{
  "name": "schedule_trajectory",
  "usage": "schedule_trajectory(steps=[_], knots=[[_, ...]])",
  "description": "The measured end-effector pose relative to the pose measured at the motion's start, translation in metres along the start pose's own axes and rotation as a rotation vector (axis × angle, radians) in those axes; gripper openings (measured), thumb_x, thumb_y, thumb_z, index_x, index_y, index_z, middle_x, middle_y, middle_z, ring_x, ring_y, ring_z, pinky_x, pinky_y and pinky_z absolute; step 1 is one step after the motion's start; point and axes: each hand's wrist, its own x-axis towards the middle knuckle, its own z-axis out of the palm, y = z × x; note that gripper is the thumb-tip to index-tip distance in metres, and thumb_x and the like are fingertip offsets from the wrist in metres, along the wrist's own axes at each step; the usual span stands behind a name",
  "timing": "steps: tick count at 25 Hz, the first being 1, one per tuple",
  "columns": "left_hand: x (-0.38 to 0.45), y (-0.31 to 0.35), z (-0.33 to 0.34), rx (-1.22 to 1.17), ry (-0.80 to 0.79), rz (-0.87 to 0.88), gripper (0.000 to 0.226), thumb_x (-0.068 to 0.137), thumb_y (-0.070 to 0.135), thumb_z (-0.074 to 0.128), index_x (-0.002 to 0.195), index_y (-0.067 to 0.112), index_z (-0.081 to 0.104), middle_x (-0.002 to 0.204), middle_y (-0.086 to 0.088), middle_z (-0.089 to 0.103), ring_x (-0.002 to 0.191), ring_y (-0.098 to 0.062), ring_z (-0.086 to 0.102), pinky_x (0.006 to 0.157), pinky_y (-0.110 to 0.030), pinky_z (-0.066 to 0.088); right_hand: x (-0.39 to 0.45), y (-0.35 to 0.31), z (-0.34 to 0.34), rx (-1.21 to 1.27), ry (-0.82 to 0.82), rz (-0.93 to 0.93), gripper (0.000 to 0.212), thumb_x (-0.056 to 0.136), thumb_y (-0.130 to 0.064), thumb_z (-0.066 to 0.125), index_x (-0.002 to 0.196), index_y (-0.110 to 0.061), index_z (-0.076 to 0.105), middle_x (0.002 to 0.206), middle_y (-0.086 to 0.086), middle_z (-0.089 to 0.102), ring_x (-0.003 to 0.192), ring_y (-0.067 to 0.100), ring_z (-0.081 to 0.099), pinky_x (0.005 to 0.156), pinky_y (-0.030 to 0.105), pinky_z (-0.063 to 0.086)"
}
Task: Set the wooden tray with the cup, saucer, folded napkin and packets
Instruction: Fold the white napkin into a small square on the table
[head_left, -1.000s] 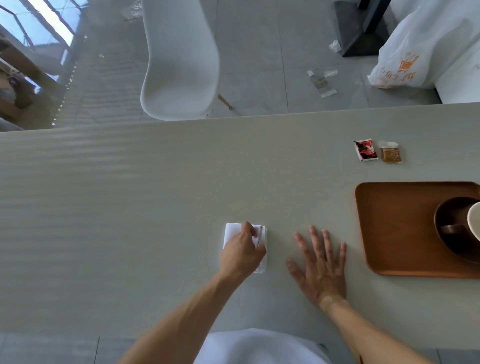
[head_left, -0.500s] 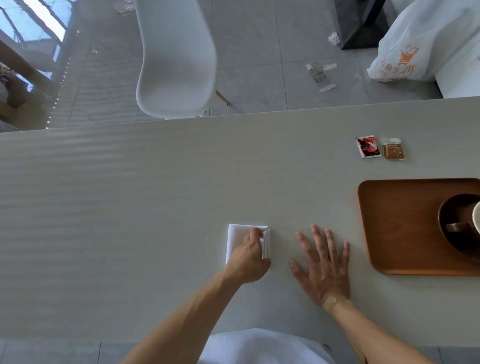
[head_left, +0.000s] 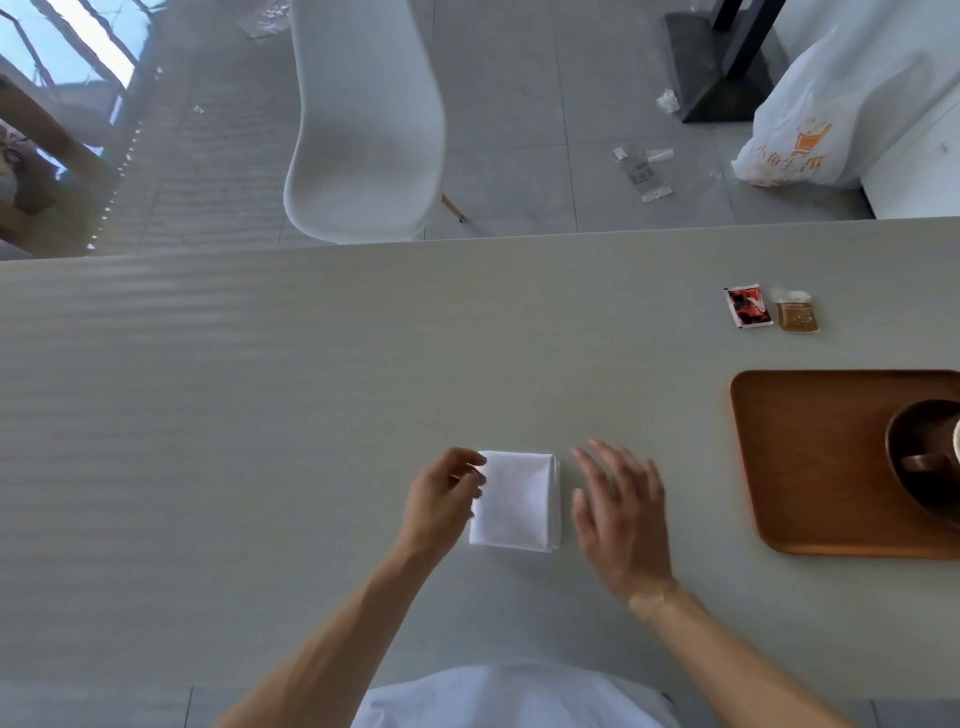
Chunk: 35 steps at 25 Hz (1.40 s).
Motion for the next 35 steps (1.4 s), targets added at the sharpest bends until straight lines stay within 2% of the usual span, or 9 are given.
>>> schedule_trajectory(steps=[2, 4, 5, 7, 10, 16, 25, 30, 35], knots=[[0.002, -0.006, 0.003, 0.453, 0.181, 0.338, 0.024, 0.090, 0.012, 0.057, 0.106, 0.027, 0.067, 0.107, 0.005, 0.069, 0.096, -0.014, 0.063, 0.076, -0.026, 0.051, 0.014, -0.039, 0.009, 0.037, -0.029, -0.135, 0.048, 0.093, -0.022, 0.044, 0.140, -0.017, 0.046, 0.147, 0.004, 0.046, 0.138, 0.027, 0.038, 0.113, 0.056, 0.025], [0.006, -0.018, 0.012, 0.713, 0.115, 0.573, 0.037, 0.095, 0.020, 0.050, 0.131, 0.017, 0.058, 0.136, -0.002, 0.059, 0.129, -0.021, 0.051, 0.099, -0.034, 0.047, 0.021, -0.062, 0.023, -0.014, -0.140, -0.190, 0.051, 0.096, -0.025, 0.040, 0.146, -0.015, 0.038, 0.153, 0.004, 0.038, 0.145, 0.027, 0.027, 0.114, 0.057, 0.021], [0.007, -0.026, 0.017, 0.777, 0.049, 0.610, 0.045, 0.098, 0.023, 0.043, 0.141, 0.013, 0.049, 0.148, -0.006, 0.049, 0.141, -0.024, 0.039, 0.110, -0.038, 0.039, 0.021, -0.063, 0.029, -0.062, -0.204, -0.201, 0.053, 0.097, -0.028, 0.037, 0.148, -0.014, 0.035, 0.156, 0.004, 0.035, 0.147, 0.028, 0.022, 0.114, 0.059, 0.020], [0.009, -0.039, 0.022, 0.849, -0.027, 0.573, 0.053, 0.100, 0.028, 0.031, 0.151, 0.012, 0.032, 0.160, -0.006, 0.027, 0.150, -0.023, 0.017, 0.120, -0.042, 0.024, 0.019, -0.052, 0.037, -0.161, -0.295, -0.202, 0.056, 0.098, -0.035, 0.033, 0.149, -0.011, 0.033, 0.157, 0.007, 0.031, 0.148, 0.029, 0.017, 0.113, 0.061, 0.018], [0.014, -0.053, 0.024, 0.894, -0.063, 0.543, 0.056, 0.103, 0.034, 0.025, 0.155, 0.016, 0.019, 0.164, -0.003, 0.014, 0.151, -0.018, 0.006, 0.122, -0.044, 0.015, 0.013, -0.029, 0.046, -0.193, -0.362, -0.173, 0.062, 0.099, -0.045, 0.027, 0.150, -0.011, 0.030, 0.160, 0.007, 0.024, 0.149, 0.027, 0.014, 0.115, 0.060, 0.015], [0.022, -0.064, 0.027, 1.051, -0.076, 0.556, 0.061, 0.102, 0.046, 0.022, 0.156, 0.018, 0.012, 0.165, -0.001, 0.012, 0.151, -0.020, 0.007, 0.121, -0.051, 0.005, 0.013, -0.016, 0.054, -0.182, -0.419, -0.168, 0.068, 0.095, -0.050, 0.033, 0.153, -0.017, 0.019, 0.163, -0.001, 0.012, 0.150, 0.025, 0.011, 0.115, 0.061, 0.014], [0.022, -0.053, 0.031, 1.112, -0.111, 0.503, 0.063, 0.099, 0.044, 0.027, 0.155, 0.017, 0.016, 0.164, -0.003, 0.013, 0.151, -0.023, 0.011, 0.118, -0.054, 0.008, 0.012, -0.018, 0.061, -0.183, -0.404, -0.174, 0.072, 0.093, -0.046, 0.033, 0.154, -0.014, 0.013, 0.164, 0.002, 0.008, 0.150, 0.025, 0.008, 0.116, 0.061, 0.010], [0.017, -0.042, 0.027, 1.178, -0.104, 0.469, 0.062, 0.100, 0.045, 0.018, 0.156, 0.019, 0.006, 0.164, 0.001, -0.003, 0.151, -0.024, 0.001, 0.117, -0.053, -0.003, 0.017, -0.023, 0.047, -0.186, -0.447, -0.158, 0.070, 0.092, -0.048, 0.034, 0.152, -0.014, 0.022, 0.162, 0.001, 0.016, 0.149, 0.025, 0.016, 0.115, 0.060, 0.014], [-0.005, -0.053, 0.026, 1.063, -0.033, 0.488, 0.062, 0.102, 0.041, 0.025, 0.155, 0.010, 0.014, 0.164, -0.007, 0.008, 0.151, -0.024, 0.005, 0.119, -0.047, 0.008, 0.012, -0.012, 0.034, -0.146, -0.468, -0.243, 0.075, 0.092, -0.049, 0.042, 0.153, -0.015, 0.018, 0.163, 0.001, 0.012, 0.149, 0.026, 0.012, 0.115, 0.059, 0.014]])
